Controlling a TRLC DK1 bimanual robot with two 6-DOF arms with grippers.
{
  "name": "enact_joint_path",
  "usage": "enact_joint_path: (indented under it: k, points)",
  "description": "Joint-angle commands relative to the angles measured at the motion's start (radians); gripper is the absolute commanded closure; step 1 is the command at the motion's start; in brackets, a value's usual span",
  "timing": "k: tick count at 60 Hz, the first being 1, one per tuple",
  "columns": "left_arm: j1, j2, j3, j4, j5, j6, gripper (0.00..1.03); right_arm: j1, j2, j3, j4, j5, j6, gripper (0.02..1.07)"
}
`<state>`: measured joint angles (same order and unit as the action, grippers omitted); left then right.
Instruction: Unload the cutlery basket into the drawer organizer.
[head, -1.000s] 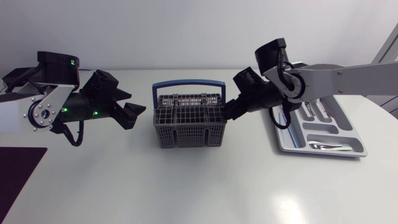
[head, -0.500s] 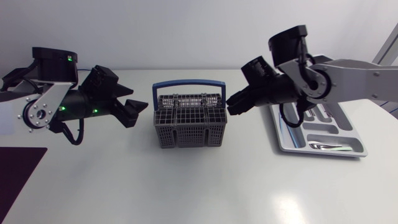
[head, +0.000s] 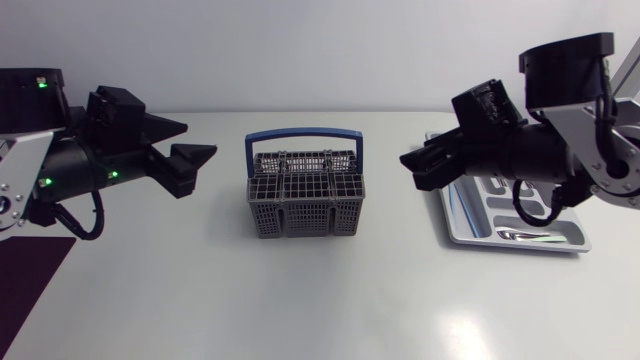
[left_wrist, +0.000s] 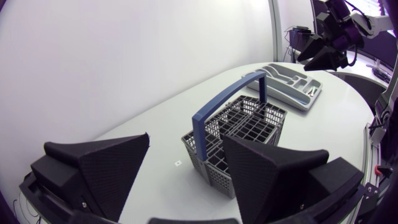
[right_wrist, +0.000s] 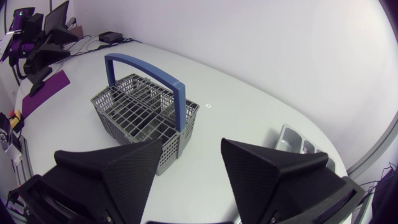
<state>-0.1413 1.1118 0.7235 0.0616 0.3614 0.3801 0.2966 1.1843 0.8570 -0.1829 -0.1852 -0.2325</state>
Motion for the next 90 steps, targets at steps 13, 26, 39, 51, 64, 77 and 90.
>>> enact_joint_path:
  k: [13,26,39,51,64,77,90]
  points:
    - [0.069,-0.196,-0.099,-0.006,0.001,-0.043,0.04,-0.03,-0.146,-0.087,-0.027,0.009,-0.004,0.08]
    - [0.117,-0.36,-0.167,-0.032,0.002,-0.049,0.04,-0.043,-0.261,-0.142,-0.046,0.035,-0.018,0.07]
    - [0.16,-0.454,-0.219,-0.048,0.007,-0.05,0.04,-0.048,-0.382,-0.196,-0.066,0.085,-0.041,0.07]
    - [0.203,-0.573,-0.277,-0.062,0.037,-0.07,0.04,-0.039,-0.515,-0.269,-0.061,0.179,-0.07,0.07]
    - [0.252,-0.652,-0.331,-0.039,0.037,-0.087,0.04,-0.042,-0.655,-0.326,-0.036,0.268,-0.054,0.07]
    - [0.277,-0.752,-0.418,0.01,-0.019,-0.159,0.04,-0.08,-0.786,-0.429,0.002,0.283,-0.009,0.07]
    - [0.241,-0.847,-0.499,-0.009,-0.11,-0.217,0.04,-0.138,-0.892,-0.542,0.05,0.257,0.055,0.07]
